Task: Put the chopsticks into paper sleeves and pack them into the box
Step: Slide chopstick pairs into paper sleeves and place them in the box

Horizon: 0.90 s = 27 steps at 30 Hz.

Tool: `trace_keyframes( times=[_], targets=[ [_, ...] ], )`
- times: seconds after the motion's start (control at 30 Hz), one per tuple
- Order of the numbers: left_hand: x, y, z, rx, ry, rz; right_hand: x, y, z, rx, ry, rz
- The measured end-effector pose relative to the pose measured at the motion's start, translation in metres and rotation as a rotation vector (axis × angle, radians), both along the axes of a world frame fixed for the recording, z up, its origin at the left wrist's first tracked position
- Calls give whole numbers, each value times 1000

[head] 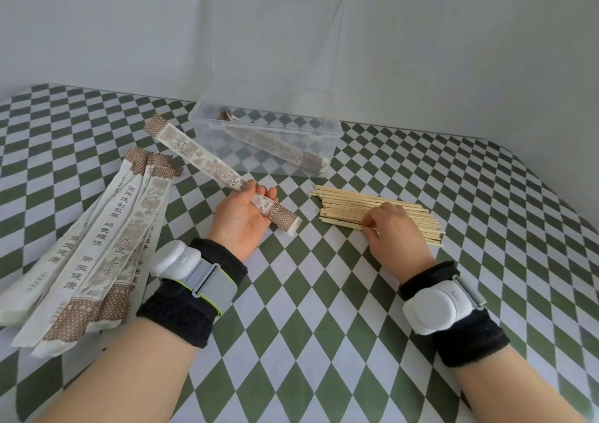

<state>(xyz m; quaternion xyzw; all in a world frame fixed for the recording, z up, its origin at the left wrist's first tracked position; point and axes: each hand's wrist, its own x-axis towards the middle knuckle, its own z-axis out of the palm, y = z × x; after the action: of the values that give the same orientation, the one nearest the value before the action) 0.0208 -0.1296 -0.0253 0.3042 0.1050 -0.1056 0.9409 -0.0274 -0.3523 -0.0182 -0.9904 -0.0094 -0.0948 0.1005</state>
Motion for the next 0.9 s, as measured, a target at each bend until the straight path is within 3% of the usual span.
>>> trace_keyframes(
  times=[0.57,0.67,0.83,0.9],
  targets=[
    [1,1,0,-3,24,26,10,11,22,-177,390,22],
    [1,1,0,-7,20,32,9,15,21,-159,366,74],
    [4,2,-1,-23,24,56,-5,31,10,172,192,154],
    [4,3,-2,-36,25,59,-10,33,-1,215,87,198]
  ],
)
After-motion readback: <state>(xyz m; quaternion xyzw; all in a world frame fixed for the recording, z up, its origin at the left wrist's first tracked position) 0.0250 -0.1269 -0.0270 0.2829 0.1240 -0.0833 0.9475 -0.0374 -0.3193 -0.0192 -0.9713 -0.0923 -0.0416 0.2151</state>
